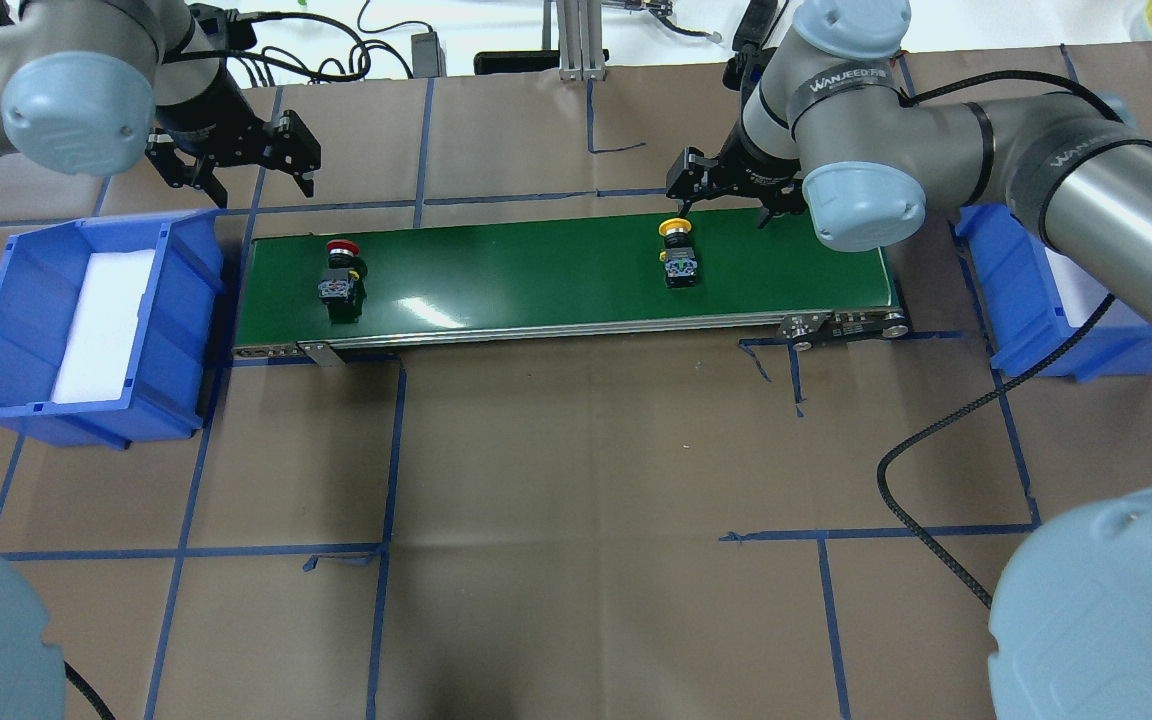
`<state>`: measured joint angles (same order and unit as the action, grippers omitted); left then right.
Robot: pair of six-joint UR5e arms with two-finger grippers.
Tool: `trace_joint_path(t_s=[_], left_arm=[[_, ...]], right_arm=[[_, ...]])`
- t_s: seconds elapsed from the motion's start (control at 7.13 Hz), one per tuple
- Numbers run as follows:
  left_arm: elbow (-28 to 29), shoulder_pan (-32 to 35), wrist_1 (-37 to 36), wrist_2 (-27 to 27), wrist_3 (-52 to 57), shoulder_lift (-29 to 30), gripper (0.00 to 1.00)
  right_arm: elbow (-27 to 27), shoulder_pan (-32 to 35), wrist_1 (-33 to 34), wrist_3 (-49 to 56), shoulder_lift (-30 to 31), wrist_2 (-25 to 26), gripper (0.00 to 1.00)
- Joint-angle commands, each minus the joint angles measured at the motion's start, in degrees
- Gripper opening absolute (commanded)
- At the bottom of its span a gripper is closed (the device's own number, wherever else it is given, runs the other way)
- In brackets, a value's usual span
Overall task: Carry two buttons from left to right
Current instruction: 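Release the red button on the belt while the right gripper grasps the yellow button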
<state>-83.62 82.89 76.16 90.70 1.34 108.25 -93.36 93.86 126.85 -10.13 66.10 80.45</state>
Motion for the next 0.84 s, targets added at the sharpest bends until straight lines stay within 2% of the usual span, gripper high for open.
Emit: trace_joint_path(t_s=[0.0, 0.28, 0.7], left_arm=[[1.4, 5.0, 7.3, 0.1, -3.3, -4.7, 1.00], [-0.9, 6.0, 11.0, 0.1, -3.5, -9.7, 1.00], [-4.5, 5.4, 10.3, -0.2, -2.8, -12.7, 1.00]], right_arm=[[-0.2, 0.1, -0.1, 0.1, -0.9, 0.6, 1.00], [-0.2, 0.2, -0.1, 0.1, -2.4, 4.8, 1.00], [-0.1, 0.4, -0.1, -0.2, -2.8, 4.6, 1.00]])
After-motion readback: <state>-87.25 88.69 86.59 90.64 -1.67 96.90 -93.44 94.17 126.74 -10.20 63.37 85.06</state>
